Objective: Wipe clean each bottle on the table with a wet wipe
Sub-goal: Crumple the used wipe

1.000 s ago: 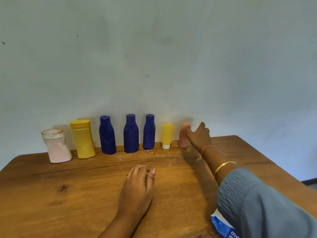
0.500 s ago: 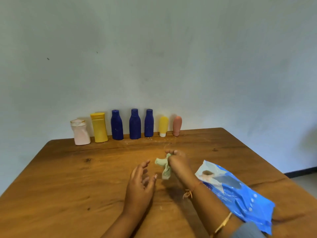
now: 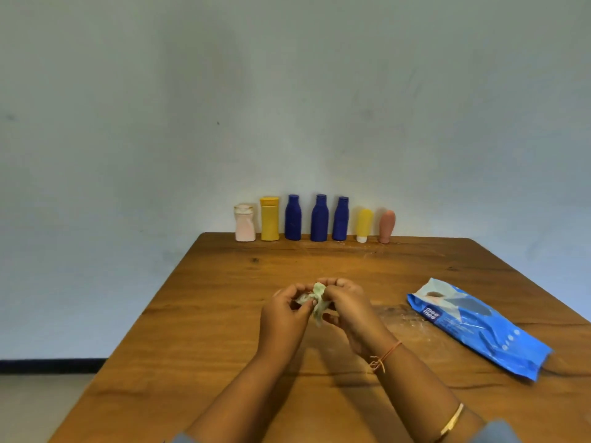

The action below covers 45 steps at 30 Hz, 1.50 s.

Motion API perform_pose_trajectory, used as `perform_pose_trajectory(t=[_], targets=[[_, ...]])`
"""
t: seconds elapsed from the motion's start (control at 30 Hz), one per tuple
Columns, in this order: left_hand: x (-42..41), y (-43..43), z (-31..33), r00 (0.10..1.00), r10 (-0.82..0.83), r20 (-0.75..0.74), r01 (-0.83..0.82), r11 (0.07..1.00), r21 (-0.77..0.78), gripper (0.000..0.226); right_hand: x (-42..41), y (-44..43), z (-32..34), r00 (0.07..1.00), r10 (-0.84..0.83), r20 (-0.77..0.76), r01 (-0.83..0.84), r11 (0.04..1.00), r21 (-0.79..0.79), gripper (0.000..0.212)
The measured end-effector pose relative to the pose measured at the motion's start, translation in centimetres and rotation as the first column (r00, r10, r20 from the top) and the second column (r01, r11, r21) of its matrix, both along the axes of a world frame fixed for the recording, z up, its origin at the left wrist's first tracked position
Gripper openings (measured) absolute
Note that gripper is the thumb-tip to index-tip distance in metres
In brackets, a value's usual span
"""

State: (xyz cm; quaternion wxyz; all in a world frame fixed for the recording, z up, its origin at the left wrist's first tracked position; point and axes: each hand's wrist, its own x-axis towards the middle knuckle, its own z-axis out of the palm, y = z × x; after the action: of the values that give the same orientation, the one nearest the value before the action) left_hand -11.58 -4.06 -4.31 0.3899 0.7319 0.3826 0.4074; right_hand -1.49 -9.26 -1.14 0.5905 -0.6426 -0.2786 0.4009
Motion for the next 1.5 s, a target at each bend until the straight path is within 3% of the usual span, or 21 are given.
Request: perform_pose_trajectory(t=[0.2,0.37,0.5,0.63,0.73,0.8,0.9,1.1,1.27,1.4,1.5], targets=[[-5.6,0.2,0.6,0.986,0.15,0.073,-0.147,0.988,-0.05,0.008,-4.4,0.5,0.7,0.99,0.137,0.042,-0.136,0.99,-0.025,0.019],[-9.7,0.9,0.6,0.947,0.289,0.143,-0.272,0.954,-0.13,0.014,-8.5,1.6,0.8,0.97,0.241,-0.007,-0.241,0.969,-0.055,0.016],[-11.6,1.3,0.5,0.929,0.323,0.181,-0.285,0.935,-0.211,0.026,-12.1,3.2,0.1,0.95,0.304,0.075,-0.297,0.95,-0.095,0.011],[-13.8,2.3,0.2,0.898,0.402,0.179,-0.353,0.9,-0.255,0.022,-14.9,4.5,-0.9,0.937,0.322,0.135,-0.315,0.947,-0.07,0.014],[-15.6,3.3,0.8,0.876,0.395,0.276,-0.261,0.871,-0.416,0.015,-16.7,6.2,-0.8,0.94,0.305,0.155,-0.305,0.952,-0.021,0.011],[-17.0,3.9,1.8,0.84,0.368,0.398,-0.096,0.823,-0.56,0.016,-18.0,7.8,-0.6,0.94,0.293,0.174,-0.297,0.955,-0.002,0.008],[-19.4,5.4,2.2,0.835,0.305,0.458,0.018,0.817,-0.576,0.021,-20.0,10.6,-0.5,0.93,0.317,0.185,-0.327,0.945,0.024,0.008],[-25.0,10.7,0.4,0.777,0.485,0.403,-0.221,0.808,-0.546,0.012,-24.5,16.1,-1.5,0.869,0.462,0.179,-0.47,0.883,-0.001,0.016],[-28.6,17.1,-2.3,0.81,0.536,0.238,-0.366,0.779,-0.508,0.011,-27.5,22.9,-3.5,0.799,0.577,0.166,-0.565,0.816,-0.117,0.014],[-30.2,22.7,-8.1,0.798,0.602,0.014,-0.476,0.645,-0.598,0.009,-28.2,27.8,-5.8,0.656,0.718,0.232,-0.625,0.689,-0.367,0.025],[-30.6,24.1,-14.1,0.762,0.604,-0.236,-0.602,0.526,-0.601,0.009,-28.5,30.2,-6.9,0.531,0.801,0.277,-0.613,0.589,-0.527,0.023]])
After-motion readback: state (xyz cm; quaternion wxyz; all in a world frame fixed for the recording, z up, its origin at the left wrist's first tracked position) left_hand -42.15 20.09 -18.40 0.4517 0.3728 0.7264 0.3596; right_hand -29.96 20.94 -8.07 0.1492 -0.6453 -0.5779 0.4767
